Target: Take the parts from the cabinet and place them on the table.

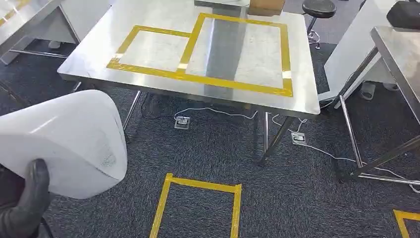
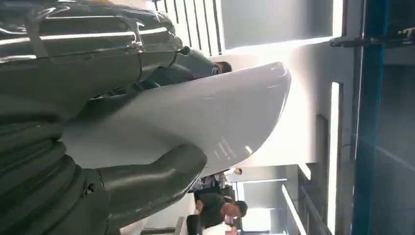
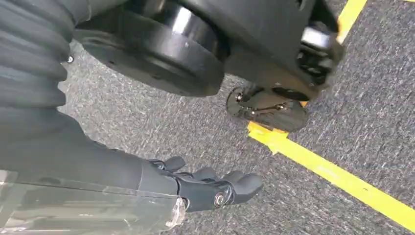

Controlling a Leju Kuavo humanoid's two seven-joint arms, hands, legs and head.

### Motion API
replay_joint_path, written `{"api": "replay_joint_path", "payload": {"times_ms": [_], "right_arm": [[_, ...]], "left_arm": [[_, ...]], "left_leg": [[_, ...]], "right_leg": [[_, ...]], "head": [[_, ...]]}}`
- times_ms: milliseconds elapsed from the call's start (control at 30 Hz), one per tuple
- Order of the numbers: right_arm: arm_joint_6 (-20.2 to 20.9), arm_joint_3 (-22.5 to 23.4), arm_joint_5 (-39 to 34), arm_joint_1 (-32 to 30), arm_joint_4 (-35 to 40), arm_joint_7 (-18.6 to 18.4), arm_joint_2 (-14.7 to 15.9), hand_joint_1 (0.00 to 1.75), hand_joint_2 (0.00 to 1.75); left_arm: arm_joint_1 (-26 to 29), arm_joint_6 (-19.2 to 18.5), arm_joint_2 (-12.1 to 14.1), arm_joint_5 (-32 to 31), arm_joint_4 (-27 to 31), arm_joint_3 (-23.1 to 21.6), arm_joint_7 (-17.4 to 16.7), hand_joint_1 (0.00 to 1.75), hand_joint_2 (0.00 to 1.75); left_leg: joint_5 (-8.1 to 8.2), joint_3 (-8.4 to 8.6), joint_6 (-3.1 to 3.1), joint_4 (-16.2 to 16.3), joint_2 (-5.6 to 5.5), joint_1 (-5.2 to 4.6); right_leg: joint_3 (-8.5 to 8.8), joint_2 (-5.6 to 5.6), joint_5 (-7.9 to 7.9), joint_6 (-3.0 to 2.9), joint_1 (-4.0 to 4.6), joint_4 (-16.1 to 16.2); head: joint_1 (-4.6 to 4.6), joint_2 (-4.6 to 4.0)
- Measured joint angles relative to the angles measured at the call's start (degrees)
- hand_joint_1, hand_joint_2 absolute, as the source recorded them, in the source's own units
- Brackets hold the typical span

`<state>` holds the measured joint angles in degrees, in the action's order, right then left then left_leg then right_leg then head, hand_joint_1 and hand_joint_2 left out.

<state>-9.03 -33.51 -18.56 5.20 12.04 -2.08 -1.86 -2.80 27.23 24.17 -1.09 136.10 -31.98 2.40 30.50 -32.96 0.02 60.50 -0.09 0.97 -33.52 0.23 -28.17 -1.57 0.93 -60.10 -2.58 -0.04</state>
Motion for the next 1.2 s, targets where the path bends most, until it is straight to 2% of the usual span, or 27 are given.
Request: {"api": "replay_joint_path", "payload": {"times_ms": [100,167,200,267,300,333,367,433,467,500,533,567,633,667,700,767,800,833,867,900,967,1000,1033,1067,1133,1167,1200], "right_arm": [[-0.1,0.0,0.1,0.1,0.0,0.0,0.0,0.00,1.75],[-0.1,-0.1,0.2,0.0,0.0,0.0,0.0,0.00,1.75],[-0.2,-0.1,0.4,0.1,0.0,0.0,0.0,0.00,1.75],[-0.2,-0.1,0.5,0.2,0.0,0.0,-0.2,0.00,1.75],[-0.2,-0.1,0.6,0.1,0.0,0.0,-0.3,0.00,1.75],[-0.2,-0.1,0.6,0.1,0.0,0.0,-0.4,0.00,1.75],[-0.3,-0.1,0.6,0.0,0.0,0.0,-0.4,0.00,1.75],[-0.3,-0.2,0.6,0.1,0.0,0.0,-0.6,0.00,1.75],[-0.4,-0.2,0.6,0.1,0.1,0.0,-0.6,0.00,1.75],[-0.5,-0.3,0.6,0.2,0.0,0.0,-0.6,0.00,1.75],[-0.5,-0.6,0.6,0.2,0.0,0.0,-0.6,0.00,1.75],[-0.5,-0.8,0.6,0.1,0.0,0.0,-0.6,0.00,1.75],[-0.5,-0.9,0.5,0.2,0.0,-0.1,-0.5,0.00,1.75],[-0.5,-1.0,0.5,0.2,0.0,-0.2,-0.5,0.00,1.75],[-0.4,-1.0,0.5,0.2,0.0,-0.2,-0.5,0.00,1.75],[-0.3,-1.1,0.4,0.3,0.0,-0.2,-0.5,0.00,1.75],[-0.2,-1.1,0.4,0.2,0.0,-0.3,-0.5,0.00,1.75],[-0.1,-1.1,0.3,0.1,0.0,-0.3,-0.6,0.00,1.75],[-0.2,-1.1,0.3,0.1,0.0,-0.3,-0.6,0.00,1.75],[-0.2,-1.1,0.2,0.2,0.0,-0.3,-0.6,0.00,1.75],[-0.2,-1.2,0.1,0.1,0.0,-0.3,-0.5,0.00,1.75],[-0.2,-1.2,0.1,0.0,0.0,-0.4,-0.3,0.00,1.75],[-0.2,-1.2,0.0,-0.1,0.0,-0.4,-0.3,0.00,1.75],[-0.2,-1.2,0.0,0.1,0.0,-0.4,-0.3,0.00,1.75],[-0.2,-1.2,0.0,0.1,0.0,-0.5,-0.3,0.00,1.75],[-0.2,-1.2,0.0,0.1,0.0,-0.5,-0.2,0.00,1.75],[-0.2,-1.2,0.0,0.1,0.1,-0.5,-0.2,0.00,1.75]], "left_arm": [[0.0,0.2,0.0,0.0,0.0,-0.1,-0.1,1.75,1.75],[-0.1,0.2,0.0,0.0,0.0,-0.2,-0.2,1.75,1.75],[-0.3,0.2,0.0,0.2,0.0,-0.2,-0.2,1.75,1.75],[-0.3,0.2,0.0,0.7,0.0,-0.2,-0.4,1.75,1.75],[-0.3,0.2,0.0,1.0,-0.1,-0.2,-0.5,1.75,1.75],[-0.3,0.2,0.0,1.1,-0.1,-0.2,-0.6,1.75,1.75],[-0.3,0.2,0.1,1.2,-0.1,-0.2,-0.6,1.75,1.75],[-0.3,0.2,0.1,1.4,-0.1,-0.2,-0.6,1.75,1.75],[-0.3,0.2,0.1,1.4,-0.1,-0.2,-0.6,1.75,1.75],[-0.4,0.2,0.1,1.6,-0.2,-0.2,-0.7,1.75,1.75],[-0.4,0.2,0.2,1.7,-0.1,-0.2,-0.7,1.75,1.75],[-0.3,0.2,0.2,1.7,-0.1,-0.2,-0.7,1.75,1.75],[-0.4,0.2,0.2,1.8,-0.1,-0.2,-0.7,1.75,1.75],[-0.4,0.1,0.2,1.8,-0.1,-0.2,-0.7,1.75,1.75],[-0.4,0.1,0.2,1.8,-0.1,-0.2,-0.7,1.75,1.75],[-0.4,0.0,0.2,1.8,-0.1,-0.2,-0.7,1.75,1.75],[-0.4,-0.1,0.2,1.8,-0.2,-0.2,-0.7,1.75,1.75],[-0.4,-0.2,0.2,1.8,-0.2,-0.2,-0.7,1.75,1.75],[-0.4,-0.2,0.2,1.8,-0.2,-0.2,-0.7,1.75,1.75],[-0.5,-0.3,0.2,1.8,-0.1,-0.3,-0.7,1.75,1.75],[-0.5,-0.3,0.2,1.9,-0.1,-0.3,-0.7,1.75,1.75],[-0.5,-0.3,0.2,1.9,-0.2,-0.3,-0.7,1.75,1.75],[-0.6,-0.3,0.2,2.0,-0.2,-0.3,-0.7,1.75,1.75],[-0.6,-0.3,0.1,2.0,-0.2,-0.3,-0.7,1.75,1.75],[-0.7,-0.3,0.1,2.0,-0.1,-0.3,-0.7,1.75,1.75],[-0.7,-0.3,0.1,2.0,0.0,-0.3,-0.7,1.75,1.75],[-0.8,-0.3,0.2,2.0,0.0,-0.4,-0.6,1.75,1.75]], "left_leg": [[-0.36,-0.03,-0.92,-0.7,0.05,0.28],[0.56,0.05,-1.42,0.0,0.05,0.04],[2.13,-1.22,-1.46,2.6,-0.04,0.06],[5.63,-5.86,-1.90,11.1,-0.06,0.14],[6.31,-7.88,-2.12,14.3,-0.06,0.14],[5.61,-8.63,-2.27,14.8,-0.04,0.14],[3.46,-8.06,-2.36,13.0,0.03,0.19],[-2.31,-4.12,-2.58,4.1,0.23,0.41],[-2.64,-2.45,-2.64,0.9,0.36,0.43],[-1.83,-1.89,-2.45,0.1,0.48,0.24],[-1.62,-2.05,-1.41,0.5,0.40,0.20],[-1.42,-2.05,-1.11,0.5,0.34,0.05],[-1.25,-1.71,-0.49,0.3,0.20,0.55],[-1.10,-1.38,-0.25,0.2,0.25,0.62],[-0.86,-1.07,0.13,0.2,0.39,0.65],[-0.49,-0.83,0.50,0.2,0.49,0.56],[-0.29,-0.71,0.51,0.2,0.47,0.54],[-0.05,-0.47,0.49,0.2,0.39,0.52],[0.25,-0.06,0.46,0.2,0.29,0.46],[0.56,0.46,0.37,0.2,0.19,0.33],[1.27,1.53,0.35,0.1,0.12,0.13],[1.35,1.73,0.16,-0.3,0.10,0.18],[1.28,1.72,-0.27,-0.4,-0.14,0.35],[1.22,1.63,-0.61,-0.6,-0.10,0.49],[1.09,2.10,-1.32,-1.6,-0.10,0.33],[1.65,2.06,-1.43,-1.2,0.04,0.42],[2.46,1.36,-1.43,0.4,0.00,0.32]], "right_leg": [[0.37,0.04,-0.42,-0.57,0.32,1.3],[2.11,-0.22,0.53,-0.21,-0.35,4.1],[2.48,-0.24,0.61,-0.51,-0.38,4.5],[2.61,-0.24,0.35,-0.64,-0.34,4.4],[2.67,-0.25,0.14,-0.65,-0.32,4.2],[2.78,-0.24,-0.10,-0.56,-0.34,4.1],[2.98,-0.21,-0.41,-0.43,-0.43,3.8],[3.48,0.01,-1.35,0.18,-0.72,3.0],[3.60,0.06,-2.02,0.59,-0.82,2.5],[3.15,0.21,-2.59,1.11,-0.34,1.6],[3.18,0.20,-2.63,1.24,-0.36,1.8],[3.37,0.13,-2.72,1.36,-0.35,1.9],[3.71,0.10,-3.23,1.63,-0.37,1.9],[3.62,0.09,-3.88,2.10,-0.32,0.9],[2.34,0.05,-5.28,2.56,-0.53,-1.9],[-2.55,0.03,-9.04,3.12,-0.94,-11.0],[-4.82,0.02,-9.93,3.22,-0.96,-14.6],[-6.23,0.03,-9.53,3.11,-0.94,-16.2],[-6.15,0.03,-7.52,2.89,-0.90,-15.0],[-5.03,0.03,-4.43,2.51,-0.87,-11.5],[-1.85,0.10,1.73,1.00,-0.42,-1.9],[-1.28,0.02,0.76,0.27,-0.24,-1.8],[-1.10,0.03,1.23,-0.08,0.08,-0.9],[-0.96,0.04,0.89,-0.37,0.31,-0.5],[0.06,0.04,0.57,-1.03,0.30,1.4],[1.51,-0.24,0.61,-0.77,-0.33,3.7],[2.25,-0.16,0.69,-0.85,-0.31,4.6]], "head": [[-0.79,0.00],[-0.44,0.00],[0.11,0.00],[0.70,0.00],[1.03,0.00],[1.20,0.00],[1.46,0.00],[1.99,0.00],[2.32,0.00],[3.23,0.00],[3.00,0.00],[2.42,0.00],[2.45,0.00],[2.14,0.00],[1.64,0.00],[1.03,0.00],[0.92,0.00],[0.66,0.00],[0.33,0.00],[-0.06,0.00],[-0.63,0.00],[-0.26,0.00],[-0.06,0.00],[-0.68,0.00],[-0.88,0.00],[-0.83,0.00],[-0.27,0.00]]}}
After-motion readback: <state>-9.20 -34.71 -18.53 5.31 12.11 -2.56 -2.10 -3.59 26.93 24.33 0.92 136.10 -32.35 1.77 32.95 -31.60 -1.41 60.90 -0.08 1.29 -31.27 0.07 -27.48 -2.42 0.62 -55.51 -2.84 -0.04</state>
